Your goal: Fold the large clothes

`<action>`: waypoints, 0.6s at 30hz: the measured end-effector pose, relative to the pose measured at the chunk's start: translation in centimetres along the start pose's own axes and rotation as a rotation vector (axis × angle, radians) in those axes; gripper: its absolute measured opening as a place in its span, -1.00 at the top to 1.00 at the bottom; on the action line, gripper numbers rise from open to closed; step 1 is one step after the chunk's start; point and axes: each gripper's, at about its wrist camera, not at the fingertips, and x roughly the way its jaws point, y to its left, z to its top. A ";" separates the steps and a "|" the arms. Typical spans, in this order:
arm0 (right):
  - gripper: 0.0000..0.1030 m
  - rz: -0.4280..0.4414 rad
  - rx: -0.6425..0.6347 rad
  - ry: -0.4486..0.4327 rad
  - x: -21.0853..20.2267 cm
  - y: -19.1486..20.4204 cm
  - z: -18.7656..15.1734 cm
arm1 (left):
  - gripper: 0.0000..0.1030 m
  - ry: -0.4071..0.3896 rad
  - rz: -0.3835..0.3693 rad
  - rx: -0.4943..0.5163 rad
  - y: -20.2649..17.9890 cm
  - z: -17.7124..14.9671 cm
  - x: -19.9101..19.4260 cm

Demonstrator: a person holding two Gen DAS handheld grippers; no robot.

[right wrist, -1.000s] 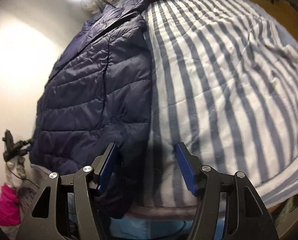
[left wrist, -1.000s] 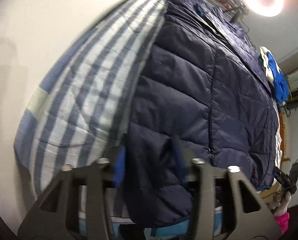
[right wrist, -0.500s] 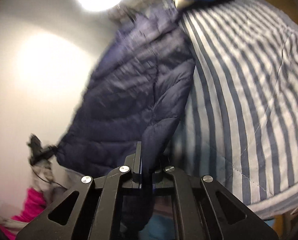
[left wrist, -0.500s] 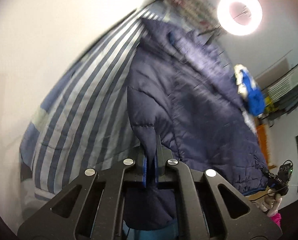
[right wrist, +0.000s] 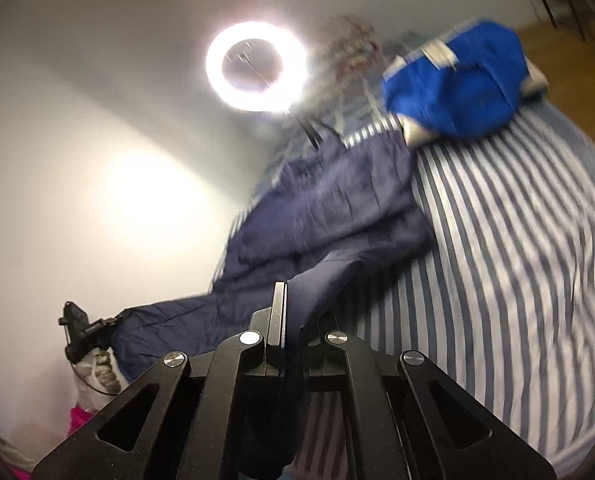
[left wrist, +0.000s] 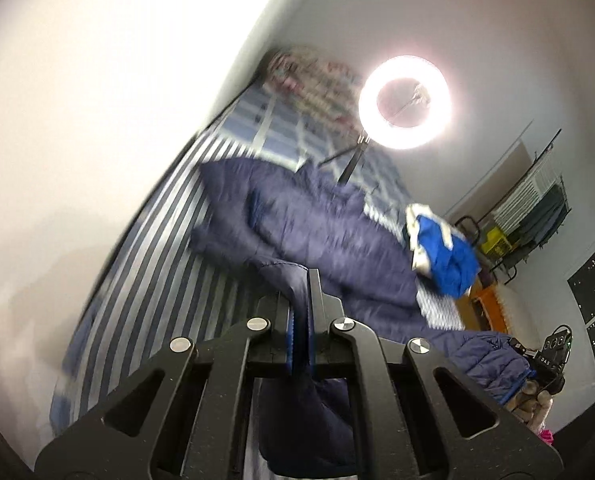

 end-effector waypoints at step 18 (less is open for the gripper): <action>0.94 -0.173 -0.075 -0.090 9.0 0.7 15.1 | 0.97 -0.114 0.100 0.031 -4.0 14.4 11.2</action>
